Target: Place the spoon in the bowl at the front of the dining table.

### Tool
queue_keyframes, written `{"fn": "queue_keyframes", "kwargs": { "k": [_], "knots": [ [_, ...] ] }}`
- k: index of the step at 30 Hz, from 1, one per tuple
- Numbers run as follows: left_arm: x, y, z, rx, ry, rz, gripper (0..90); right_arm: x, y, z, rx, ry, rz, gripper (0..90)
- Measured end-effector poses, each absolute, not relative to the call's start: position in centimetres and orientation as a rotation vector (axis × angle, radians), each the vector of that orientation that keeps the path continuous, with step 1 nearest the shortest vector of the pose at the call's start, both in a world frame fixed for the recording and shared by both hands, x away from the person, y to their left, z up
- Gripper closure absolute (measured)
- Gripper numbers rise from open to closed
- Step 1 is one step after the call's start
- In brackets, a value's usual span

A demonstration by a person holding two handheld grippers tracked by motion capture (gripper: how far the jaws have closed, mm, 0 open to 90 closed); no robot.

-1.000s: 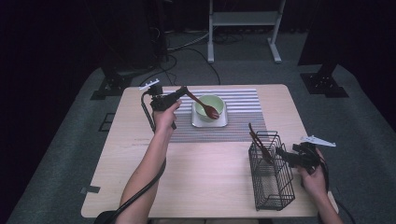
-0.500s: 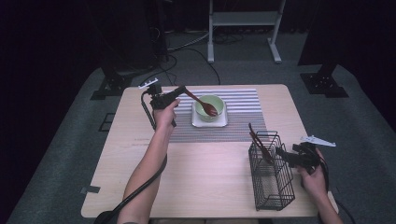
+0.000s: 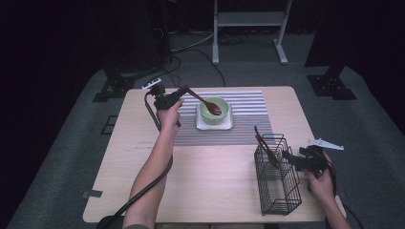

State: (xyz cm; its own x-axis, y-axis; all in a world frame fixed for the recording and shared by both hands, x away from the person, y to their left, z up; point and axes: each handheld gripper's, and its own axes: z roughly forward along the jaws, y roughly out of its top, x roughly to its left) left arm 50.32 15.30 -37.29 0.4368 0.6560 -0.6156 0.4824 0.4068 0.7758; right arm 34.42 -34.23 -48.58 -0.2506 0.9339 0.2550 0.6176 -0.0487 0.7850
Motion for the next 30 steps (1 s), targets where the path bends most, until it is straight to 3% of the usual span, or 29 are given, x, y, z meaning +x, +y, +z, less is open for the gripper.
{"fn": "queue_keyframes", "kwargs": {
  "k": [30],
  "knots": [
    [51.1, 15.4, -39.6, 1.203, 1.272, 0.179, 84.0, 34.4, -34.3, -48.6, 1.648, 1.873, 1.215, 13.4]
  ]
}}
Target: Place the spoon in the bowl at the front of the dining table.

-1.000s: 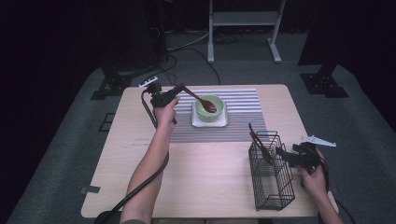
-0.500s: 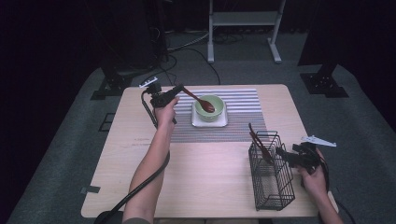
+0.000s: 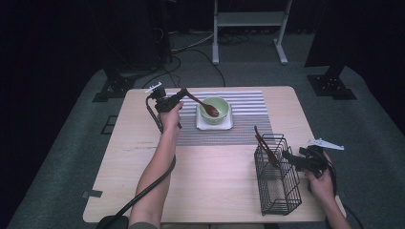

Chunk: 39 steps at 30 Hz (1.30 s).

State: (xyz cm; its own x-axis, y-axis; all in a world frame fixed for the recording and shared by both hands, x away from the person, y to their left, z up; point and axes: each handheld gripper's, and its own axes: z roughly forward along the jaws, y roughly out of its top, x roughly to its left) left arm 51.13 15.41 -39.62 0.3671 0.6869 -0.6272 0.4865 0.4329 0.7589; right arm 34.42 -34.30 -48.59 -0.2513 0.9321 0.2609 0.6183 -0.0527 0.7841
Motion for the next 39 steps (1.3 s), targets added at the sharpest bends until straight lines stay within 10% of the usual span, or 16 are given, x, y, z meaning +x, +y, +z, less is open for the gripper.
{"fn": "queue_keyframes", "kwargs": {
  "k": [39],
  "knots": [
    [51.5, 15.3, -42.1, 1.222, 1.301, 0.163, 83.0, 34.5, -34.4, -48.6, 1.657, 1.874, 1.22, 13.4]
  ]
}}
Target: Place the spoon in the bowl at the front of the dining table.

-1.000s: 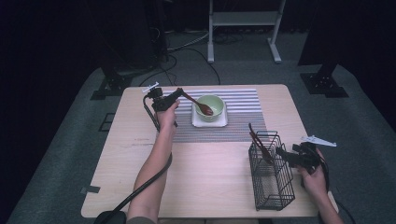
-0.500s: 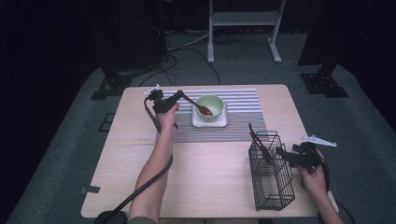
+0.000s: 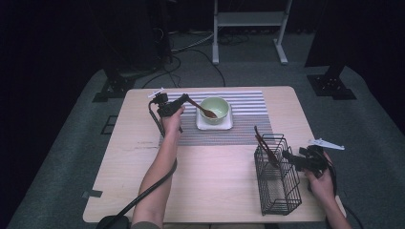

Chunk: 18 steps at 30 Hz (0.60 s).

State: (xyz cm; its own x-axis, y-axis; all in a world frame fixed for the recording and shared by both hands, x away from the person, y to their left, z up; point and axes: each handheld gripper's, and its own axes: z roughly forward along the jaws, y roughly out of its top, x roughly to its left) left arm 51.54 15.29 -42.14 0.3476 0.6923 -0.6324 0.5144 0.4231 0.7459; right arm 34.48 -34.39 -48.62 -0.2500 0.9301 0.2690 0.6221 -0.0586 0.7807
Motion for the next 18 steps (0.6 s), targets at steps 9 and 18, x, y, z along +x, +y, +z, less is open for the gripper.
{"fn": "queue_keyframes", "kwargs": {
  "k": [9, 18],
  "knots": [
    [51.47, 15.26, -42.44, 1.227, 1.302, 0.157, 83.1, 34.48, -34.37, -48.62, 1.657, 1.876, 1.219, 13.4],
    [51.27, 15.45, -42.63, 1.236, 1.299, 0.16, 80.9, 34.48, -34.46, -48.62, 1.657, 1.871, 1.227, 13.4]
  ]
}}
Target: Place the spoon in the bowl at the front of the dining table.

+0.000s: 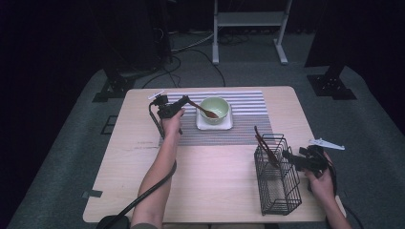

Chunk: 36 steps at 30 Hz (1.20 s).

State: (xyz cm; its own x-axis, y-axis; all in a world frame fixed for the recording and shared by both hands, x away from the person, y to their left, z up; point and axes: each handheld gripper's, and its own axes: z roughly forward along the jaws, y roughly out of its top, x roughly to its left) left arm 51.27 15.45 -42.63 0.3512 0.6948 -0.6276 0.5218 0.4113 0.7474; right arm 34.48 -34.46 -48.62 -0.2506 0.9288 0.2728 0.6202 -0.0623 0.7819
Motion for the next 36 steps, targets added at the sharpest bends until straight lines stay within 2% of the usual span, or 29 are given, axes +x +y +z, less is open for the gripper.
{"fn": "queue_keyframes", "kwargs": {
  "k": [8, 16, 36],
  "knots": [
    [51.2, 15.6, -42.5, 1.269, 1.287, 0.162, 78.4, 34.4, -34.5, -48.6, 1.658, 1.861, 1.233, 13.4],
    [51.0, 15.6, -42.6, 1.288, 1.286, 0.17, 71.0, 34.4, -34.6, -48.6, 1.664, 1.857, 1.243, 13.4],
    [50.4, 16.5, -43.3, 1.354, 1.282, 0.177, 36.9, 34.8, -34.1, -48.6, 1.652, 1.871, 1.222, 13.4]
  ]
}}
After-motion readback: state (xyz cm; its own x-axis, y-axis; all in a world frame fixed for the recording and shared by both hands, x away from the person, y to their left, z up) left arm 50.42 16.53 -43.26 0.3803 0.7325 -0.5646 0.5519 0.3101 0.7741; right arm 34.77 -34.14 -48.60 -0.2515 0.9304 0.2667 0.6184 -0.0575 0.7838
